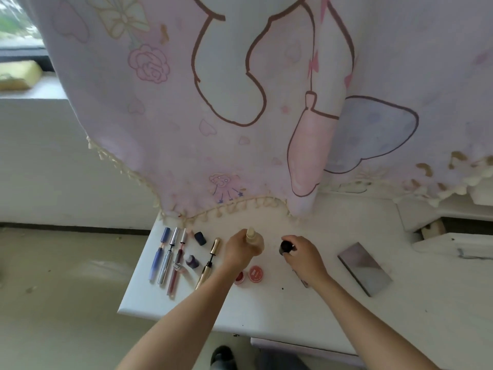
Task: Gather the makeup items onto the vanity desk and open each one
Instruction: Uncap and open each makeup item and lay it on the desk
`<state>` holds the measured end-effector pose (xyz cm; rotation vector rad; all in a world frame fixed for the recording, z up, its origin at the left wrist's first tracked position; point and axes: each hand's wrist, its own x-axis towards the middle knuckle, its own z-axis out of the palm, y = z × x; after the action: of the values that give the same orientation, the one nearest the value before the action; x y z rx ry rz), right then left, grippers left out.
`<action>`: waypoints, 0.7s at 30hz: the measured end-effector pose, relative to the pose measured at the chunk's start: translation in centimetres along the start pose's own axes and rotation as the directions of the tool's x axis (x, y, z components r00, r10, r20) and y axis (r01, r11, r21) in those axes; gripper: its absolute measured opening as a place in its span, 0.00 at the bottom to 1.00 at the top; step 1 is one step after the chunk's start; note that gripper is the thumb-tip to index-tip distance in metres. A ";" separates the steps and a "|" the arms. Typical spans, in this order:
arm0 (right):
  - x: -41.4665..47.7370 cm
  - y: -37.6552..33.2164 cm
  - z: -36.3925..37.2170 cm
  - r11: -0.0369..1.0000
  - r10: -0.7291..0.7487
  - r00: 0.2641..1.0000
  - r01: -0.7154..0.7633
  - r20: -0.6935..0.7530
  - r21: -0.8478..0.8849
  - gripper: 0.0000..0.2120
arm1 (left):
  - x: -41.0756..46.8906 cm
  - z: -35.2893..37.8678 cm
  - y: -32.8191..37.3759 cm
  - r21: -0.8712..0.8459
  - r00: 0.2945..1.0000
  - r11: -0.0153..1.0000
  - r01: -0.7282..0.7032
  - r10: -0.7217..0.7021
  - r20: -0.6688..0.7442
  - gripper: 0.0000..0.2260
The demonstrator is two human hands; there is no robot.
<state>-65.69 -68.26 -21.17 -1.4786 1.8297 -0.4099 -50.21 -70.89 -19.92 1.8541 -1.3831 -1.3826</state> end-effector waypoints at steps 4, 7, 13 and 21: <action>1.3 -0.4 0.6 0.997 0.010 1.000 -0.008 0.023 -0.082 0.18 | 1.3 0.7 -0.2 0.105 1.000 0.995 -0.001 0.000 0.010 0.08; 2.0 -0.5 0.8 0.991 0.005 1.000 -0.003 0.014 -0.135 0.16 | 2.3 1.0 -0.4 0.113 1.000 0.993 0.018 -0.018 -0.001 0.09; 2.8 -0.4 1.3 0.993 -0.007 1.000 0.009 0.015 -0.116 0.14 | 3.0 1.7 -0.7 0.141 1.000 0.990 -0.006 0.005 0.004 0.11; 3.7 0.6 2.6 0.986 -0.030 0.999 0.033 0.019 -0.161 0.14 | 2.9 1.8 -0.8 0.160 1.000 0.987 0.008 -0.008 0.000 0.19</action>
<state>-64.55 -71.02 -24.54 -1.6164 1.8652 -0.2689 -51.48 -72.85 -22.58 1.9610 -1.5282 -1.3094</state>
